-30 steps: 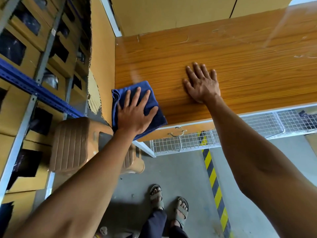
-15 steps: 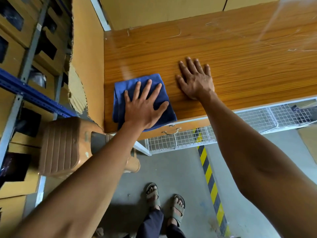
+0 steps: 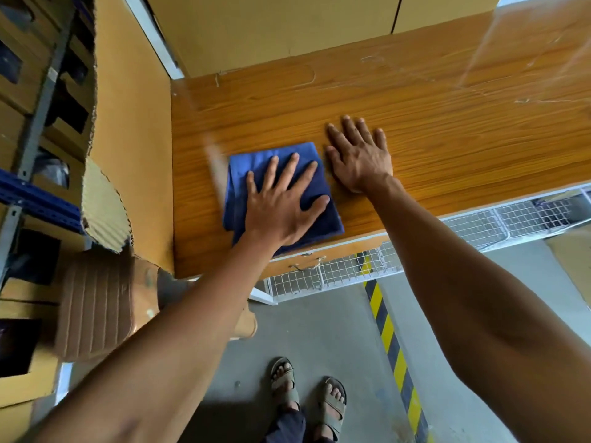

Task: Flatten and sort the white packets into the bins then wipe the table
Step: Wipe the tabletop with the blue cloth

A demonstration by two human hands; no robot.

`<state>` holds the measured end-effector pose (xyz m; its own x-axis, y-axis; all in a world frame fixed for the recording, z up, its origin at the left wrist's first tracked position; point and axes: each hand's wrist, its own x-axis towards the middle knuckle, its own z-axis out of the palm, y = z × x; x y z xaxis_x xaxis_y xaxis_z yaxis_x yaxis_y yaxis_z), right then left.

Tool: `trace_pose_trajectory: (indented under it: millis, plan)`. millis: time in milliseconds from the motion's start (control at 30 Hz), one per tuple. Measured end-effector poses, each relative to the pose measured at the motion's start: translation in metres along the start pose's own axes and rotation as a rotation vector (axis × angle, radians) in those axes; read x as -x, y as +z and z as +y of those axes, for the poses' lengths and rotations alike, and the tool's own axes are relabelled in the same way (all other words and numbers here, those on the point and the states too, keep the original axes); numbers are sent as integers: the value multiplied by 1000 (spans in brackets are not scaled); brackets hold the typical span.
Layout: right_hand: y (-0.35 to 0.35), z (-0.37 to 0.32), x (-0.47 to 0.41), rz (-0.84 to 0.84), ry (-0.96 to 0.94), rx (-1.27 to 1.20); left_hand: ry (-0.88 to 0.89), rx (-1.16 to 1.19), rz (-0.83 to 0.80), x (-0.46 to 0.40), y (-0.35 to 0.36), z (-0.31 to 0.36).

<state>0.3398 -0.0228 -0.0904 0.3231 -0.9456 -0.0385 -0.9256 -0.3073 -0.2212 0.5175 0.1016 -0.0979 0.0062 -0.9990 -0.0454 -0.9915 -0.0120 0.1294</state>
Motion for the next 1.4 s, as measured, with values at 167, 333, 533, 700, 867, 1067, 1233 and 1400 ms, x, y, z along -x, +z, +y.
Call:
trace_pose_trajectory:
  millis: [167, 333, 533, 700, 867, 1067, 1233, 1400]
  plan:
    - [-5, 43, -20, -6, 62, 29, -138, 31, -47, -101, -14, -24]
    - [-15, 70, -27, -26, 95, 48, -26, 12, -24, -65, -6, 0]
    - [-13, 67, -26, -1, 89, 44, 69, -10, -11, -37, 2, 33]
    - [-10, 71, -26, 20, 82, 53, -82, 25, -61, -127, -8, 29]
    - [-10, 69, -27, 18, 86, 45, 95, 8, 29, -53, 8, 60]
    - [-10, 70, -28, 21, 87, 45, 75, 6, 12, -72, 6, 62]
    - [-7, 72, -28, 36, 78, 59, -109, 36, -51, -138, 1, 54]
    - [-11, 72, -26, 24, 79, 34, 46, 1, 50, -42, 14, 79]
